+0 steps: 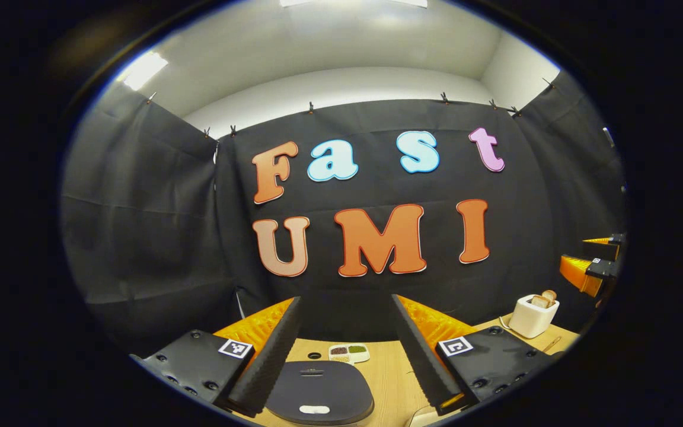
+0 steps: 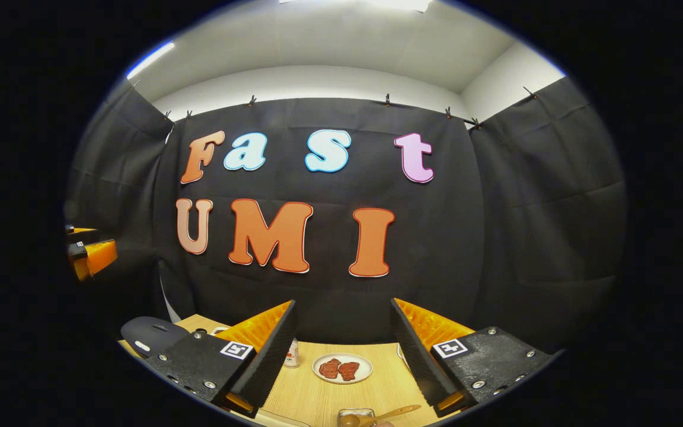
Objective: Close the left gripper, press the button to open the rice cooker; take a wooden spoon from the chopstick holder with the right hand, scoop a spoonful of rice and pour it into the rice cooker, then put the wooden spoon back into the chopstick holder.
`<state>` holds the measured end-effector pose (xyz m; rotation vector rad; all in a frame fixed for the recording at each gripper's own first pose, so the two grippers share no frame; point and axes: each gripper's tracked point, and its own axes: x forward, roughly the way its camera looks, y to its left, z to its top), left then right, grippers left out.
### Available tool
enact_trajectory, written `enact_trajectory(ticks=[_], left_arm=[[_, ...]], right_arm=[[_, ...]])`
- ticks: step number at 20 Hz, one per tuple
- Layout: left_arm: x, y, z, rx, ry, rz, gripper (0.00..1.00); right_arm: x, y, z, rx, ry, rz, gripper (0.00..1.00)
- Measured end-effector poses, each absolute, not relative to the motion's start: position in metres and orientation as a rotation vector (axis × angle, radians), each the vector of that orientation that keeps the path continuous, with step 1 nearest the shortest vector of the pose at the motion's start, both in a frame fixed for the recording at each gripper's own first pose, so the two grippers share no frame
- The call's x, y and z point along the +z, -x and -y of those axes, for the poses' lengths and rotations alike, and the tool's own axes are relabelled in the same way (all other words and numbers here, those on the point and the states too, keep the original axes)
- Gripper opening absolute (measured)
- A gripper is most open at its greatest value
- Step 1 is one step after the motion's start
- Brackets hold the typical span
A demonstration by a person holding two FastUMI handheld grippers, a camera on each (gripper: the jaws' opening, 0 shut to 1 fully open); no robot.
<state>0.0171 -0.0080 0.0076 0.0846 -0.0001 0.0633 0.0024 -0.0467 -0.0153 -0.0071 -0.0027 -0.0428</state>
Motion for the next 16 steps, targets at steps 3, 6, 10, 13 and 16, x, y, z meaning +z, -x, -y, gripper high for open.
enact_trajectory(ticks=[3,6,10,13,16], left_arm=[[0.014,-0.014,0.022,0.028,-0.066,0.021,0.98],[0.019,-0.014,0.034,-0.007,-0.079,0.046,0.83],[0.010,-0.016,0.029,0.014,-0.084,0.016,0.41],[-0.004,-0.021,0.014,0.066,-0.037,-0.051,0.10],[-0.028,-0.026,-0.005,0.100,-0.039,-0.165,0.06]], right_arm=[[-0.012,-0.001,0.049,-0.043,0.000,0.010,0.96],[-0.009,-0.003,0.051,-0.039,0.016,0.025,0.96],[-0.014,-0.001,0.060,-0.053,0.008,0.010,0.94],[-0.018,0.001,0.066,-0.063,-0.006,0.000,0.96],[-0.020,0.001,0.069,-0.069,0.006,-0.004,0.96]])
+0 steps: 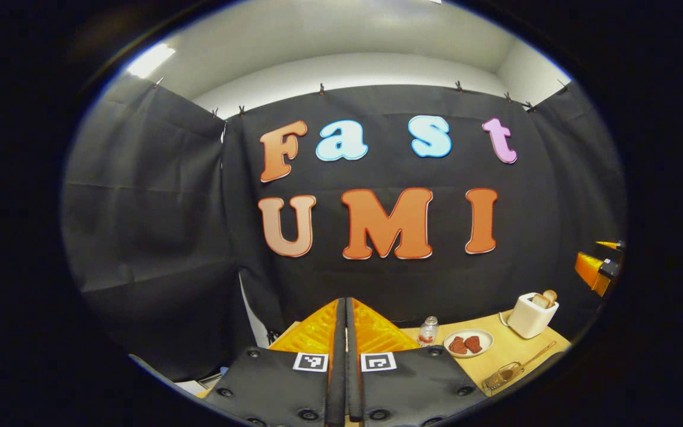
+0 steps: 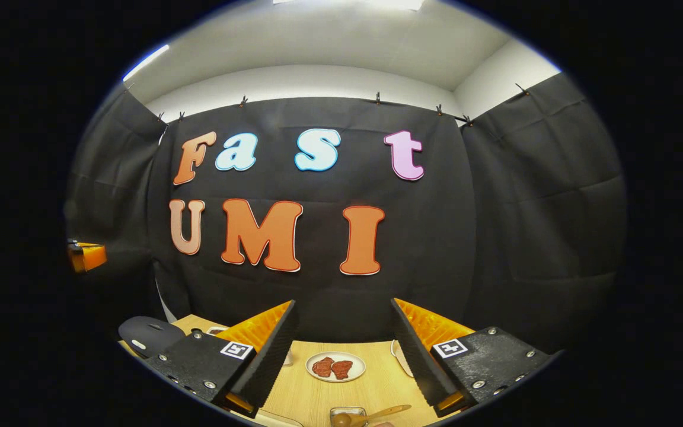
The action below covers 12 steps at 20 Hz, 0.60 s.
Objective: Close the left gripper, press the button to open the rice cooker; take a wooden spoon from the chopstick holder with the right hand, scoop a spoonful of rice and pour it into the rice cooker, then put the wooden spoon back into the chopstick holder.
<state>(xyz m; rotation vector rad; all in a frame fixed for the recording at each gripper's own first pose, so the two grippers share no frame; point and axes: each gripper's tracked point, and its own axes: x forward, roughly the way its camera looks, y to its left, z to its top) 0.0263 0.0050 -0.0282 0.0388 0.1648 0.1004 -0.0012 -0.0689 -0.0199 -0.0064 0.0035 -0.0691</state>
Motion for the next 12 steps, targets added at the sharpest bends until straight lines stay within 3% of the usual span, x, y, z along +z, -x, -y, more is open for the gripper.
enact_trajectory(ticks=[1,2,8,12], left_arm=[[-0.039,-0.030,-0.013,0.110,-0.037,-0.215,0.02],[-0.052,-0.033,-0.020,0.116,-0.024,-0.277,0.06],[-0.141,-0.030,-0.063,0.131,0.122,-0.745,0.06],[-0.180,-0.018,-0.064,0.112,0.247,-0.943,0.08]], right_arm=[[-0.020,0.001,0.070,-0.071,0.011,-0.004,0.96],[-0.021,0.001,0.070,-0.073,0.015,-0.008,0.94],[-0.037,0.003,0.074,-0.076,0.037,-0.041,0.95],[-0.050,0.001,0.080,-0.087,0.042,-0.070,0.95]])
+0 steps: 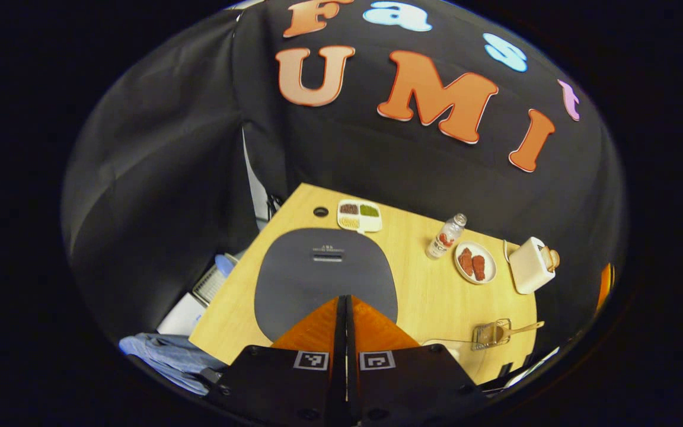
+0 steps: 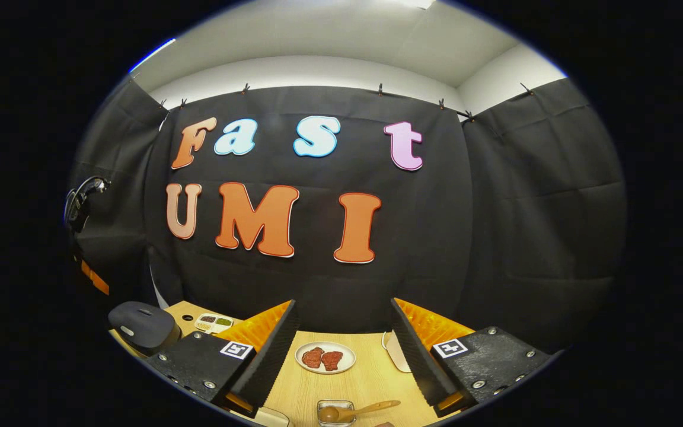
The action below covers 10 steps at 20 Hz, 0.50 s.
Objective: Close the left gripper, press the button to open the rice cooker; take a wooden spoon from the chopstick holder with the right hand, scoop a spoonful of rice and pour it into the rice cooker, then put the wooden spoon back into the chopstick holder.
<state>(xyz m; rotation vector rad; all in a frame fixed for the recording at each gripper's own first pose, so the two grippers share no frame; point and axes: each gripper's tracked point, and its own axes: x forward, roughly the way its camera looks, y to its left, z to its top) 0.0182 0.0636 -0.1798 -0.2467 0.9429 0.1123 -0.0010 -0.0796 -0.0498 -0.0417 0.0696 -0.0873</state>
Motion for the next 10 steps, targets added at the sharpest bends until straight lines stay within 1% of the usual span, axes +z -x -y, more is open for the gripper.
enact_trajectory(ticks=[1,2,3,4,5,7,10], left_arm=[[-0.187,-0.017,-0.066,0.122,0.265,-0.992,0.05],[-0.193,-0.015,-0.069,0.130,0.277,-1.038,0.05],[-0.200,-0.012,-0.070,0.131,0.298,-1.092,0.05],[-0.204,-0.012,-0.067,0.121,0.328,-1.127,0.05],[-0.209,-0.009,-0.066,0.116,0.344,-1.186,0.05],[-0.223,-0.002,-0.066,0.111,0.368,-1.281,0.04],[-0.240,-0.002,-0.067,0.099,0.384,-1.372,0.05]], right_arm=[[-0.053,0.002,0.081,-0.090,0.043,-0.080,0.95],[-0.058,0.002,0.082,-0.090,0.047,-0.090,0.95],[-0.062,0.002,0.084,-0.094,0.052,-0.098,0.97],[-0.065,0.002,0.086,-0.098,0.059,-0.105,0.93],[-0.067,0.002,0.088,-0.101,0.065,-0.112,0.95],[-0.075,0.002,0.093,-0.108,0.076,-0.128,0.95],[-0.087,0.001,0.098,-0.119,0.073,-0.156,0.95]])
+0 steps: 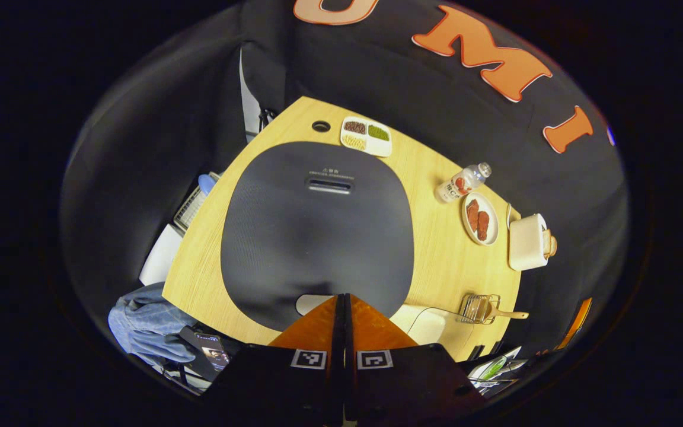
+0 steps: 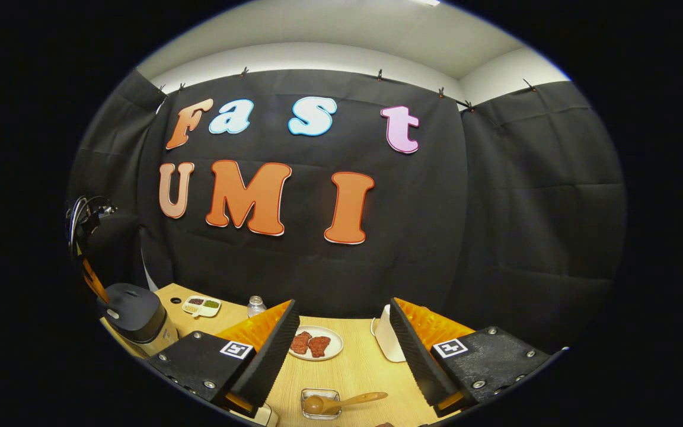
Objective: Close the left gripper, press the button to open the rice cooker; take a wooden spoon from the chopstick holder with the right hand, scoop a spoonful of rice and pour it into the rice cooker, then put the wooden spoon back into the chopstick holder.
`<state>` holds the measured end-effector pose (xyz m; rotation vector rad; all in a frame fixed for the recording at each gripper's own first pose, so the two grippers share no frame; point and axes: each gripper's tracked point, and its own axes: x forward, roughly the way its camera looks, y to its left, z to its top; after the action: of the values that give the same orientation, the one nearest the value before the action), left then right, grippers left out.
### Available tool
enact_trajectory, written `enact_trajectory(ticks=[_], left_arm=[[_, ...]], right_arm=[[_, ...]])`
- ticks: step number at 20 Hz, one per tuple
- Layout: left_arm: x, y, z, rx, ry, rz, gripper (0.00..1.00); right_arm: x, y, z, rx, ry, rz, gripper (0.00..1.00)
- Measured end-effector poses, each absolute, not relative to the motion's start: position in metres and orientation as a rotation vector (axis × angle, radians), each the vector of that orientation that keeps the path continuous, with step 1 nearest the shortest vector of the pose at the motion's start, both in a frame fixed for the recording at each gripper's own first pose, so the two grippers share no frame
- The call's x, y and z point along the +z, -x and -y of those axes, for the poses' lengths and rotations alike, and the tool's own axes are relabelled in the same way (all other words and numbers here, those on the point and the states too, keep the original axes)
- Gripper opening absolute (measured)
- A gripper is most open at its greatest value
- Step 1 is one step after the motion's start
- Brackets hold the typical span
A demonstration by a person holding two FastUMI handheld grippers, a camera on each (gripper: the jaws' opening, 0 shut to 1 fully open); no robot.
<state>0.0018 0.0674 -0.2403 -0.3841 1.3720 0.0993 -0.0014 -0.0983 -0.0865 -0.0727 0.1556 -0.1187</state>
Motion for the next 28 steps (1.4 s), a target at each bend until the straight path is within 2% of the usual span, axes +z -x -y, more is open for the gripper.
enact_trajectory(ticks=[7,9,16,19,22,28], left_arm=[[-0.269,0.006,-0.073,0.096,0.369,-1.516,0.05],[-0.272,0.007,-0.073,0.098,0.366,-1.503,0.07],[-0.265,0.007,-0.076,0.082,0.341,-1.477,0.06],[-0.235,-0.003,-0.077,0.047,0.295,-1.370,0.06],[-0.195,-0.026,-0.079,0.013,0.181,-1.191,0.06],[-0.118,-0.067,-0.096,0.067,-0.008,-0.859,0.06]], right_arm=[[-0.109,-0.002,0.103,-0.132,0.074,-0.206,0.95],[-0.116,-0.003,0.103,-0.134,0.080,-0.222,0.95],[-0.128,-0.010,0.094,-0.105,0.104,-0.256,0.95],[-0.130,-0.012,0.096,-0.101,0.107,-0.265,0.95],[-0.137,-0.014,0.094,-0.092,0.083,-0.287,0.95],[-0.158,-0.012,0.097,-0.084,0.092,-0.342,0.95]])
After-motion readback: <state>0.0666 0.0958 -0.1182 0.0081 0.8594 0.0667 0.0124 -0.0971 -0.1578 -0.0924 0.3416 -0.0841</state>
